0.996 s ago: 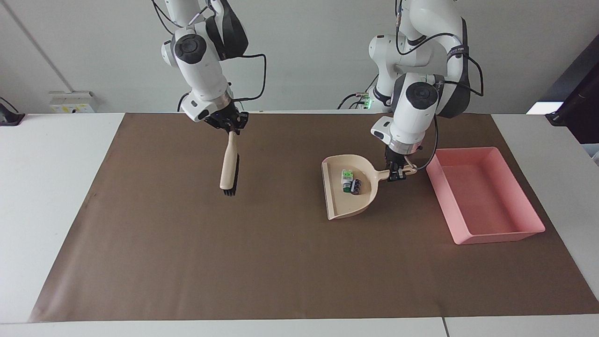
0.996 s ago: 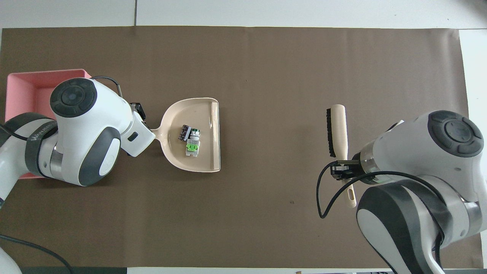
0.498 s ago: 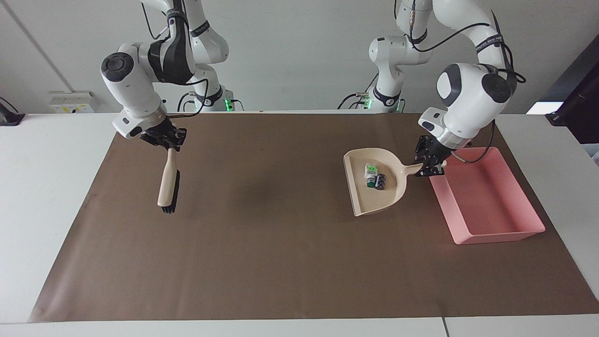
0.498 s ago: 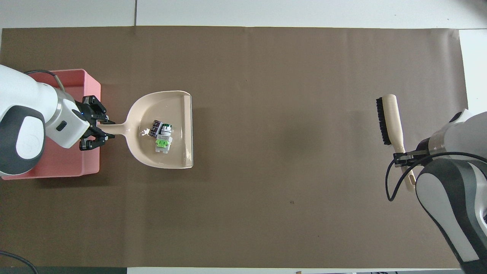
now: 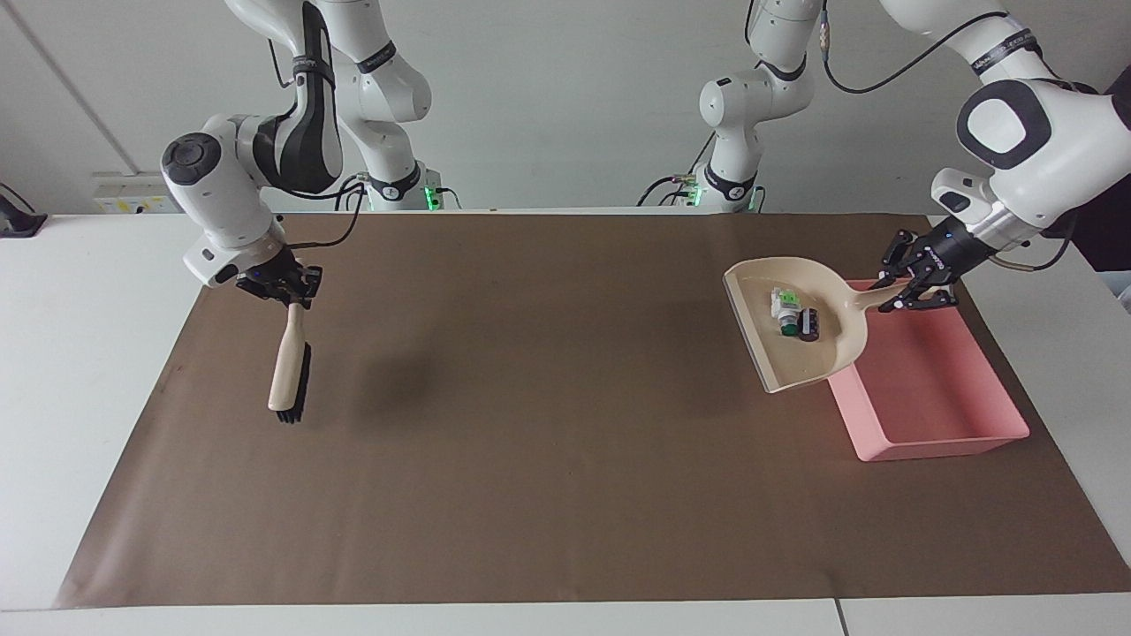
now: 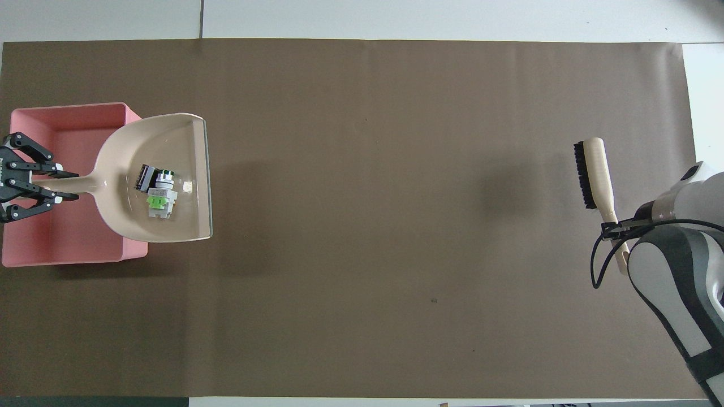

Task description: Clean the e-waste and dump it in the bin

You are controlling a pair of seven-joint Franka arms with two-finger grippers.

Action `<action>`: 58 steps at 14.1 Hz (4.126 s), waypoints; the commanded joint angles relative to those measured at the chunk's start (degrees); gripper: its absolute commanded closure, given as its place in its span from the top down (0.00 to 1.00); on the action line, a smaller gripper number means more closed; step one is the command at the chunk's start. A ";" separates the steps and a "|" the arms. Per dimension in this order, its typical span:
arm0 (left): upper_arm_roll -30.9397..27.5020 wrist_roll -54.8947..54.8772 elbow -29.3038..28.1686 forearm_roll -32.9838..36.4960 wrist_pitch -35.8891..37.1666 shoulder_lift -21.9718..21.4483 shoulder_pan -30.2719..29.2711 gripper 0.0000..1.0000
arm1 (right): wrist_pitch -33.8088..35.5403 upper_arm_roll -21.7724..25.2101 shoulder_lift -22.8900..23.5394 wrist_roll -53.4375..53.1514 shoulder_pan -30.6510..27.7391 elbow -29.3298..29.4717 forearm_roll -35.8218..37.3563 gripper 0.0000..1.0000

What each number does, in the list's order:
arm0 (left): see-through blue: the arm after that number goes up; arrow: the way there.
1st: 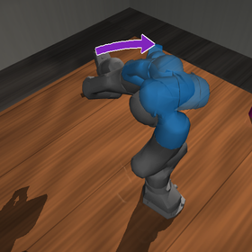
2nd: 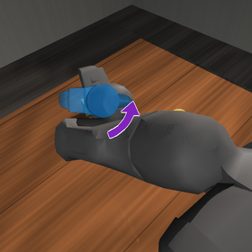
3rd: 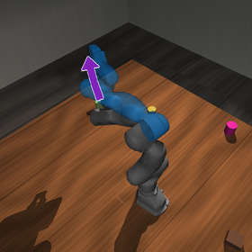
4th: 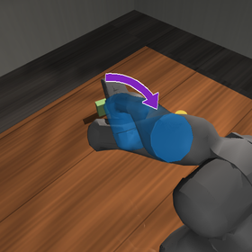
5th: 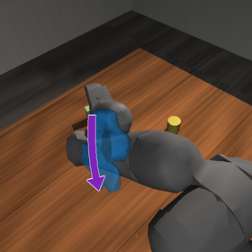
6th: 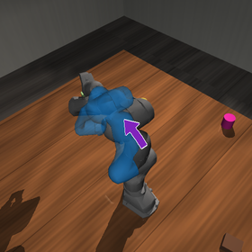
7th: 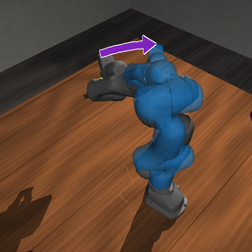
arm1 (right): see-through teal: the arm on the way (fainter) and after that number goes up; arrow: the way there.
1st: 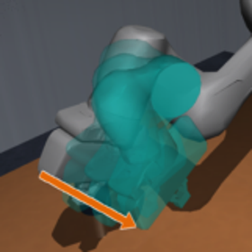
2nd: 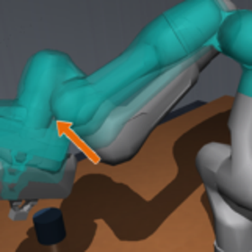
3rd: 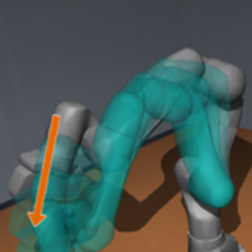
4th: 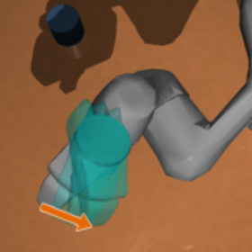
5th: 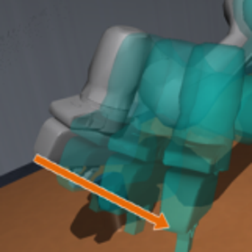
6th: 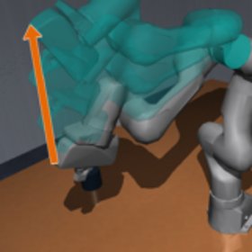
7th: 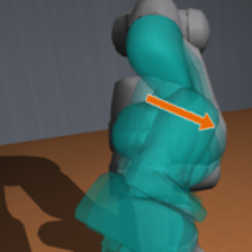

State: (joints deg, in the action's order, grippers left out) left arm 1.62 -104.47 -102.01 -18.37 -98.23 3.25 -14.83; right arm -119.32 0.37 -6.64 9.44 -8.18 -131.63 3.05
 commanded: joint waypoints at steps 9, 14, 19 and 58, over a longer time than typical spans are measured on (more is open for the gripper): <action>-1.44 -14.53 6.73 0.51 3.32 3.60 -13.39 0.00 | -6.97 -0.99 0.14 2.16 -3.33 -6.52 0.02 0.07; -1.89 -14.45 13.76 9.21 2.44 7.64 -13.39 0.00 | -8.30 -0.99 -0.04 5.24 -3.86 -7.23 0.02 0.10; -1.97 -9.98 17.53 16.42 -0.29 9.75 -11.37 0.00 | -5.76 -0.99 0.23 5.15 -3.42 -4.96 0.02 1.00; -1.89 9.43 -3.43 23.47 -2.37 -2.64 24.74 0.00 | 31.61 1.80 4.71 -17.61 8.16 40.23 -2.17 1.00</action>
State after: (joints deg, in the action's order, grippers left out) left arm 0.50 -98.79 -96.90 6.19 -94.81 3.96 6.29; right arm -87.42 -0.67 -1.13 -9.07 -2.93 -90.46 1.93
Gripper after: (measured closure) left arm 0.665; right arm 0.000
